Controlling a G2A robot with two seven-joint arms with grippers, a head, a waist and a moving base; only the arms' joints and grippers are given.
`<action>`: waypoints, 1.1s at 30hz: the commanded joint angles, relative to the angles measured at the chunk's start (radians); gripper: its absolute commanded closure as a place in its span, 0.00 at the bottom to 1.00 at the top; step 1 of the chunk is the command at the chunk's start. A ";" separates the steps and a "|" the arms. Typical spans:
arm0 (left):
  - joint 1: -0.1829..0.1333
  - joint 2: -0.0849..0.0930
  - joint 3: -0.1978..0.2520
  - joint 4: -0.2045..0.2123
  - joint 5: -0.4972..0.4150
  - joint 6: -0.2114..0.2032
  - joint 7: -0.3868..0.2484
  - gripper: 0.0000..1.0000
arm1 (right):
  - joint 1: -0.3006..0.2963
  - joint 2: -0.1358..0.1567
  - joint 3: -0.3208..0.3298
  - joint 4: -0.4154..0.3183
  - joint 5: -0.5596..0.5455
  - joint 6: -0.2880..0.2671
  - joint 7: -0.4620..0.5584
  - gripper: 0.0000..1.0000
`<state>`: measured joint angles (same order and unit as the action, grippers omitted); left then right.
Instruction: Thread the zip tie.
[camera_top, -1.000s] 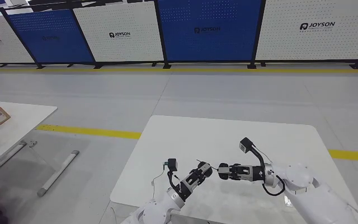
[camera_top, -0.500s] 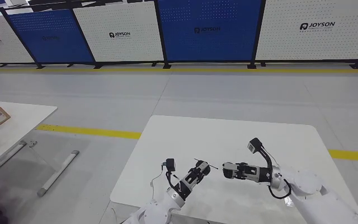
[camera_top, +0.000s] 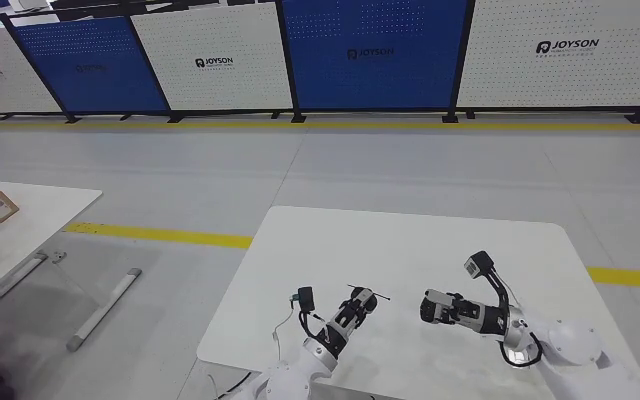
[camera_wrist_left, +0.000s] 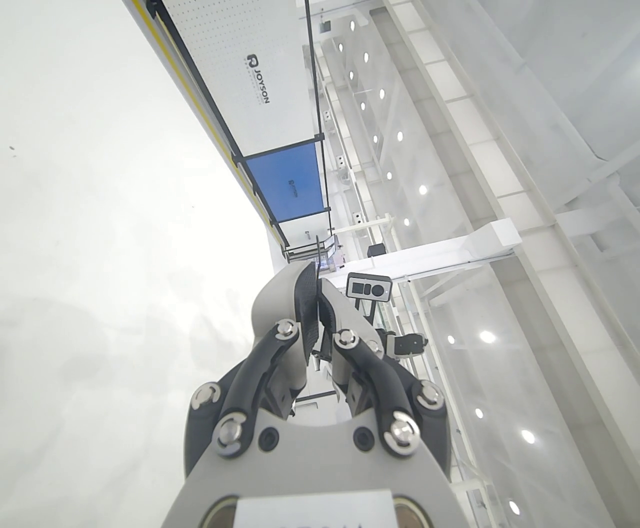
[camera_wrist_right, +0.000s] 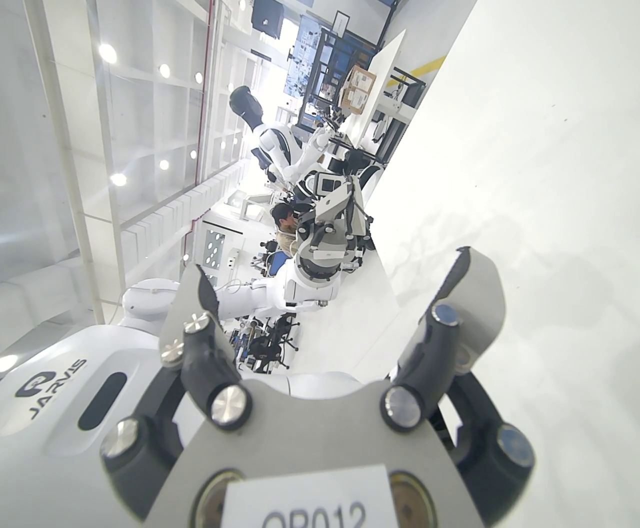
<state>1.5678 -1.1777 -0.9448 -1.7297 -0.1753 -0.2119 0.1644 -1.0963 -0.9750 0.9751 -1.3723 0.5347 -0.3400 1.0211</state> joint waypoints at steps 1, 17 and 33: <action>0.000 0.000 0.000 0.000 0.000 0.000 0.000 1.00 | 0.000 0.000 0.000 0.000 0.000 0.000 0.000 0.00; 0.061 0.020 -0.145 -0.137 -0.117 0.010 -0.117 1.00 | 0.000 0.000 0.000 0.000 0.000 0.000 0.000 0.00; 0.250 0.076 -0.406 -0.444 0.032 0.139 -0.347 1.00 | 0.000 0.000 0.000 0.000 0.000 0.000 0.000 0.00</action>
<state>1.8180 -1.1020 -1.3519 -2.1742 -0.1444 -0.0718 -0.1824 -1.0964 -0.9750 0.9751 -1.3723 0.5347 -0.3400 1.0211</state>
